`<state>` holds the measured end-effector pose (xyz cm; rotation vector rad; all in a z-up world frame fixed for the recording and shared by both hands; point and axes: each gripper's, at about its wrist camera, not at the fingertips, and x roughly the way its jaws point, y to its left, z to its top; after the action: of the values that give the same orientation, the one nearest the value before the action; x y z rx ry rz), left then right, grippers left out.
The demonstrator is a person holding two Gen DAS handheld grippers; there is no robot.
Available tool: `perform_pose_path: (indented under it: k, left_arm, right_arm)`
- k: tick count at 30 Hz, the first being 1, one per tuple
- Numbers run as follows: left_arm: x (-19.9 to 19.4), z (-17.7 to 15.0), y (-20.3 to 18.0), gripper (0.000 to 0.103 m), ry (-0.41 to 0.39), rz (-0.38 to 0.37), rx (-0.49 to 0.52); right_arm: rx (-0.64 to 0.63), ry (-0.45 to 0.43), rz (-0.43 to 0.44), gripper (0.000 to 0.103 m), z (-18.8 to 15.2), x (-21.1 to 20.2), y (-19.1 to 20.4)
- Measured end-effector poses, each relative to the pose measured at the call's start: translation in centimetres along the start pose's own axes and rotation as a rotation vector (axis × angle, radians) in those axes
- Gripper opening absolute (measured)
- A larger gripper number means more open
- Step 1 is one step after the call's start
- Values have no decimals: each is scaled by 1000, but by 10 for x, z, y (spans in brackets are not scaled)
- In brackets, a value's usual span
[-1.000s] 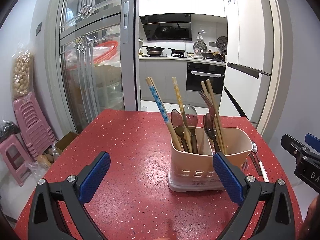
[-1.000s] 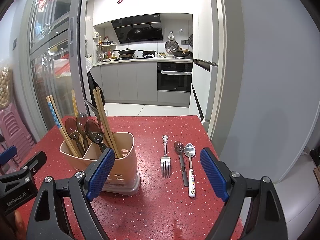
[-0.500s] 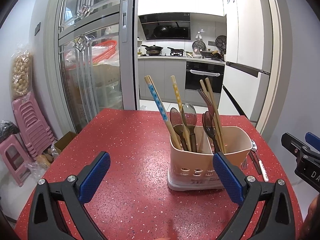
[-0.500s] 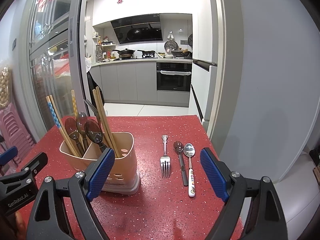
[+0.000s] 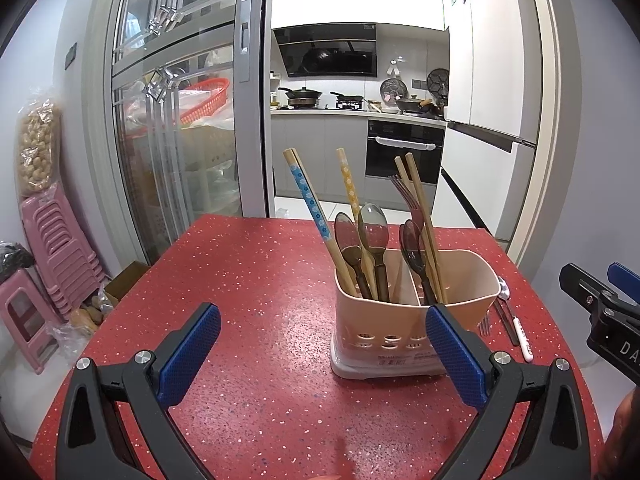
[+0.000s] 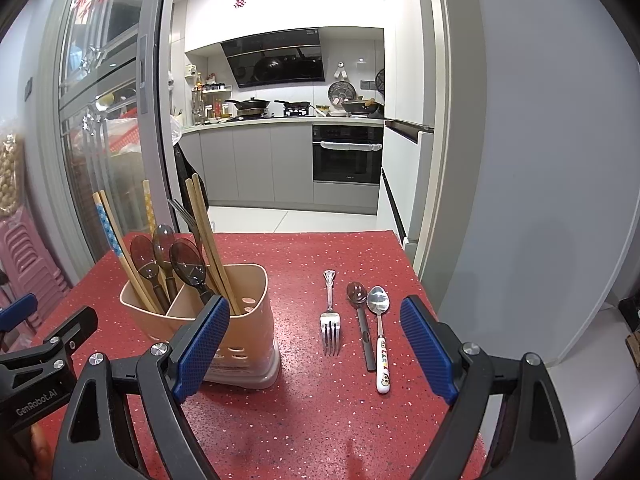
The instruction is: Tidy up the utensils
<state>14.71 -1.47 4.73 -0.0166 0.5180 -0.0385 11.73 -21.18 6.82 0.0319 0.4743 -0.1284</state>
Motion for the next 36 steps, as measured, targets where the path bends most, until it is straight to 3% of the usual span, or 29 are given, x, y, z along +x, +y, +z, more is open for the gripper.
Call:
perform_pose_path:
  k: [36]
  left_arm:
    - [-2, 0, 11, 103, 7, 3, -11]
  right_arm:
    - [-1, -14, 7, 90, -3, -6, 1]
